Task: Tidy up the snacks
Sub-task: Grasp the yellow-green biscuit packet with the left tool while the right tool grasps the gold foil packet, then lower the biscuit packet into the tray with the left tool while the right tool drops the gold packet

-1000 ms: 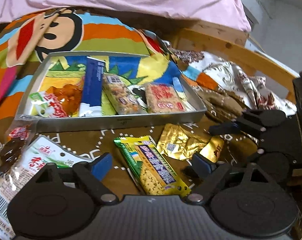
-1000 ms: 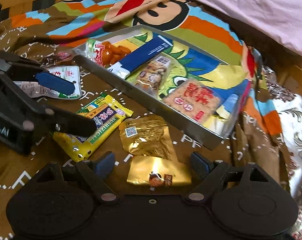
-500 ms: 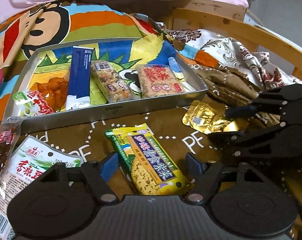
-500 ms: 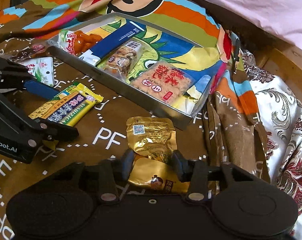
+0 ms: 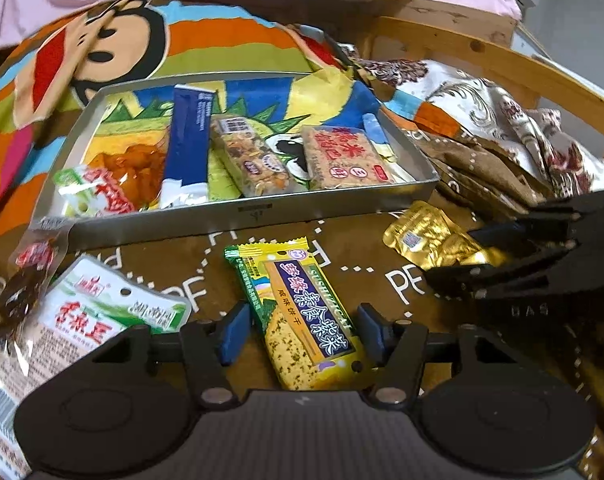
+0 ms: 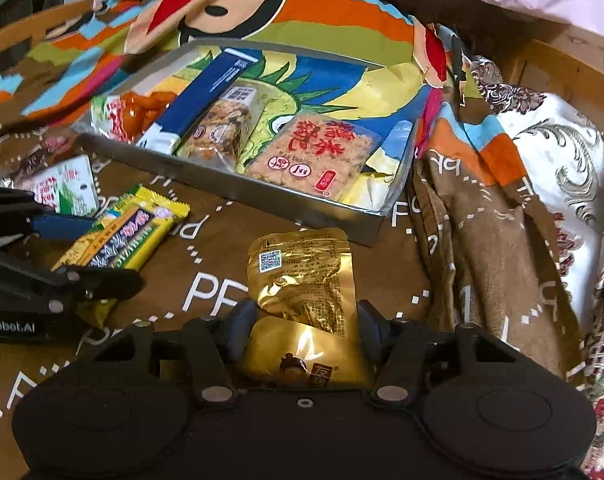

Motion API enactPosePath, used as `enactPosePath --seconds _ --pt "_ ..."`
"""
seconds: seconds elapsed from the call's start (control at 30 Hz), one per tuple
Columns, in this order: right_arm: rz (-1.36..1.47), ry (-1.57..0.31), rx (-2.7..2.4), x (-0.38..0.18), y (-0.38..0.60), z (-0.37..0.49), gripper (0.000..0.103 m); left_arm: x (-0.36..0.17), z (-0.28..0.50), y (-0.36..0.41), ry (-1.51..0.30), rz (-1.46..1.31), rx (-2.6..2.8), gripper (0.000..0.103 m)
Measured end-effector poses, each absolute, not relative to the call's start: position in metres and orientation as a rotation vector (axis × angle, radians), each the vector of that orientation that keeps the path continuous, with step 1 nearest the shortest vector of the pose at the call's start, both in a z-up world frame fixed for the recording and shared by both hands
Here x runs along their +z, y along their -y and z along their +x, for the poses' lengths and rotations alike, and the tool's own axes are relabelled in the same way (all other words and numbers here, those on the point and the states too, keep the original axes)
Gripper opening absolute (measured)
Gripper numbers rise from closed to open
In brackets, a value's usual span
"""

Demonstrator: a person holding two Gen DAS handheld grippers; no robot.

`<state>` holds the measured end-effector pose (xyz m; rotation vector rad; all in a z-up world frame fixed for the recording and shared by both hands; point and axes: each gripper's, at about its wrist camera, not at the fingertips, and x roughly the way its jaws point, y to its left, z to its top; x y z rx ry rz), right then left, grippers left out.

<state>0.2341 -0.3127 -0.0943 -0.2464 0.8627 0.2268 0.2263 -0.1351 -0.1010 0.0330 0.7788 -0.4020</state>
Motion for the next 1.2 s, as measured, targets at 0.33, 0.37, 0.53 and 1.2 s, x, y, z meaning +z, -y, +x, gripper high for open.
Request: enactPosePath --seconds 0.33,0.37,0.53,1.2 --pt "-0.511 -0.803 0.127 -0.08 0.271 0.194 0.056 -0.09 0.217 0.11 -0.797 -0.171 -0.361 0.056" --pt "-0.53 -0.785 0.12 -0.078 0.268 0.191 0.056 -0.089 0.215 0.107 -0.792 -0.18 -0.35 0.054" --pt "-0.53 -0.72 0.085 -0.069 0.254 0.18 0.057 -0.091 0.216 0.1 -0.828 -0.182 -0.342 0.033" --pt "-0.479 -0.695 0.026 -0.067 0.257 0.188 0.057 -0.098 0.214 0.13 -0.813 0.055 -0.364 0.057"
